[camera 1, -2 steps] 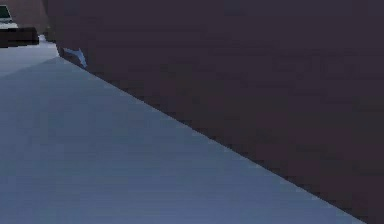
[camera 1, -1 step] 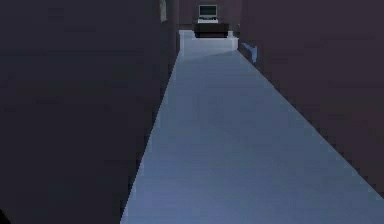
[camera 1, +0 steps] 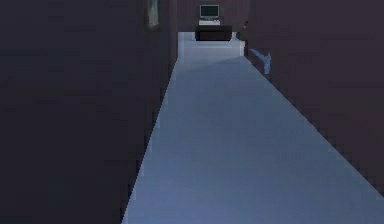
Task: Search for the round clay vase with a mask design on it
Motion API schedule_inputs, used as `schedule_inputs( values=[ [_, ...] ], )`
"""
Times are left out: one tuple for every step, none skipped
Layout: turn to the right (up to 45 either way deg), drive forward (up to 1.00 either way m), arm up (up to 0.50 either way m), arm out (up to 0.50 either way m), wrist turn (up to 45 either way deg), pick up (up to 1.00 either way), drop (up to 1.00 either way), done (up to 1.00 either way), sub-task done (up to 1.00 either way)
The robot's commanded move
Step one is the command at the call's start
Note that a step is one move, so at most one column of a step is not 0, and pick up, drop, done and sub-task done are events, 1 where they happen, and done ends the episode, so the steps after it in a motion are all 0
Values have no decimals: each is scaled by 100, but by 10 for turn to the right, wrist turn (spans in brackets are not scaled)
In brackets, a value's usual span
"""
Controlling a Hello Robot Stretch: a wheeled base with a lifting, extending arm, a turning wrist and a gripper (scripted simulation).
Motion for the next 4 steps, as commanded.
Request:
schedule_inputs(
  values=[
    [0,100,0,0,0,0,0,0,0],
    [0,100,0,0,0,0,0,0,0],
    [0,100,0,0,0,0,0,0,0],
    [0,100,0,0,0,0,0,0,0]
  ],
)
